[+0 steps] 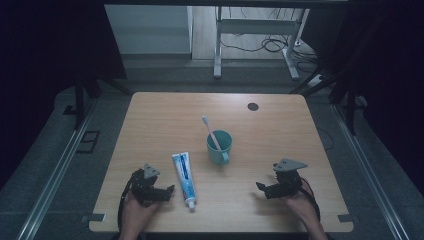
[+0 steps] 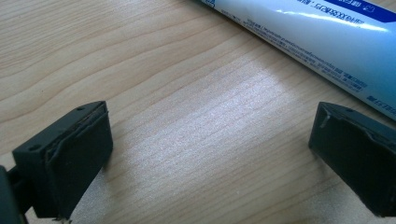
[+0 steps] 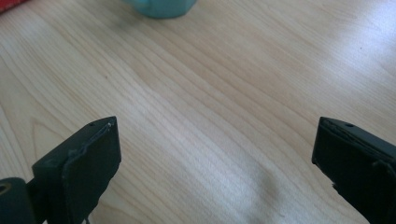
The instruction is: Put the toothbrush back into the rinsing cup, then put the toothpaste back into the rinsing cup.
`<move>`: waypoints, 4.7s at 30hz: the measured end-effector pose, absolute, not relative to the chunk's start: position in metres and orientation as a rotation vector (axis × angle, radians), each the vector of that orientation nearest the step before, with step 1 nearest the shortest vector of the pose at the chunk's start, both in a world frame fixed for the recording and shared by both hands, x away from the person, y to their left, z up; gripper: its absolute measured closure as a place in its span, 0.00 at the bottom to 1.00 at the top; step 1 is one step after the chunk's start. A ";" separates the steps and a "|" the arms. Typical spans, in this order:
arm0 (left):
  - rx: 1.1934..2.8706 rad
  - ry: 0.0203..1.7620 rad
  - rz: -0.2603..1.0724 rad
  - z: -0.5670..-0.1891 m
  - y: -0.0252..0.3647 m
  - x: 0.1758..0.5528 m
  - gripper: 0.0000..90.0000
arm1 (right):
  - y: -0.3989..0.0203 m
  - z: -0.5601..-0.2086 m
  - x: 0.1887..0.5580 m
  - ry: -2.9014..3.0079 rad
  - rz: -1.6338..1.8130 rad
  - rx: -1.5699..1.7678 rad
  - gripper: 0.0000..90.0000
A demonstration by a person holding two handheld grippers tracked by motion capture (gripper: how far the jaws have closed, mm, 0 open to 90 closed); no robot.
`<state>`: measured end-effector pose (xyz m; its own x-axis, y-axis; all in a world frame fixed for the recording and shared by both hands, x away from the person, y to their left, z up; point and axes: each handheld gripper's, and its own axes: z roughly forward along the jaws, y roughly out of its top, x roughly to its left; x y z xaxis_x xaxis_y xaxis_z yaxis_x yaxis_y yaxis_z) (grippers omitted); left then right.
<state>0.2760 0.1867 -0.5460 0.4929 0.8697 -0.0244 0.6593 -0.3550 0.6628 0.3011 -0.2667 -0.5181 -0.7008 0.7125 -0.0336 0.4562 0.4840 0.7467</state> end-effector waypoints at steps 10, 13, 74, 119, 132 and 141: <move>2.125 1.253 0.444 -0.546 0.187 0.276 0.00 | -0.271 -0.535 0.297 2.424 1.001 0.997 0.01; 2.124 1.256 0.443 -0.546 0.187 0.276 0.00 | -0.273 -0.538 0.298 2.429 0.997 1.005 0.01; 2.133 0.938 0.266 -0.505 0.124 0.262 0.99 | -0.278 -0.543 0.299 2.416 1.010 1.065 0.06; 2.281 0.991 0.294 -0.518 0.141 0.259 0.99 | -0.278 -0.543 0.299 2.414 1.011 1.066 0.06; 2.270 1.009 0.277 -0.516 0.148 0.263 0.94 | -0.278 -0.543 0.299 2.414 1.011 1.066 0.06; 2.274 0.981 0.279 -0.504 0.146 0.266 0.75 | -0.278 -0.543 0.298 2.414 1.011 1.066 0.06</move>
